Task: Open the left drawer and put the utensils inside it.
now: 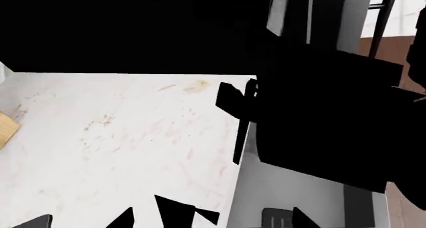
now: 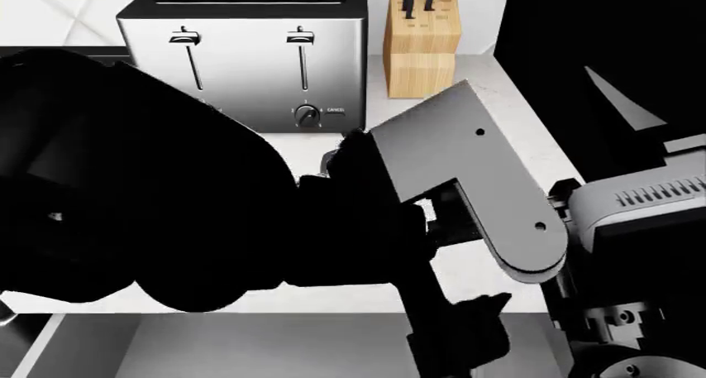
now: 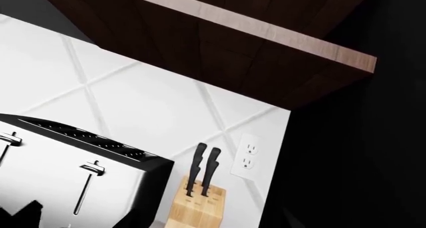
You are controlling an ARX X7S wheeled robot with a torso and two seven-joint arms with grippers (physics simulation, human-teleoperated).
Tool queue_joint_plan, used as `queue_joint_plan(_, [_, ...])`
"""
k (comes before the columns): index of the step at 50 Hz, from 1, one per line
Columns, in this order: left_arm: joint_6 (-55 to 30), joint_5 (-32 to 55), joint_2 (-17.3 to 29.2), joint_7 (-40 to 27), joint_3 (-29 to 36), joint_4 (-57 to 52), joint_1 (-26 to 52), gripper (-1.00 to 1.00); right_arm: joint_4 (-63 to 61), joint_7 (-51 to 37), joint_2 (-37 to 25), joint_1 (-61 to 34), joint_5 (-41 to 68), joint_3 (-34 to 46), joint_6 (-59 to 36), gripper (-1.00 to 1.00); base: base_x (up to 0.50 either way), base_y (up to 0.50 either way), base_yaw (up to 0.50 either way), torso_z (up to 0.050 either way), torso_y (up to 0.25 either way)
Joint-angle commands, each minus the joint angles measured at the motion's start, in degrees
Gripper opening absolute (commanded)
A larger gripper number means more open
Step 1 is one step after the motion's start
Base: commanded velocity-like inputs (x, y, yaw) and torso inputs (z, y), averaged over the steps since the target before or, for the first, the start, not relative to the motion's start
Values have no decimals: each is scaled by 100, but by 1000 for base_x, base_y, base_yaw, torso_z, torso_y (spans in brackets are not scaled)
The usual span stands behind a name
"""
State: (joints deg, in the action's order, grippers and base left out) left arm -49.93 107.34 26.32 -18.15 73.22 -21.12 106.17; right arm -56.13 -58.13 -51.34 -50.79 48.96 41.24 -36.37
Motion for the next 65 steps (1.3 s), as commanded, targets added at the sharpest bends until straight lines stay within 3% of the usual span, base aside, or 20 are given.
queue_joint_plan(1, [-67, -144, 516, 203, -236, 379, 311, 100, -14, -27, 40, -127, 85, 23, -97, 100, 0, 0, 0, 0, 0])
queue_joint_plan(28, [-148, -810, 1092, 665, -178, 1417, 288, 100, 9, -29, 22, -87, 3, 104, -6, 100, 0, 0, 0, 0, 0])
queue_joint_plan(65, [-345, -1172, 1013, 1044, 113, 2530, 119, 100, -8, -85, -71, -77, 20, 143, 57, 100, 0, 0, 0, 0, 0])
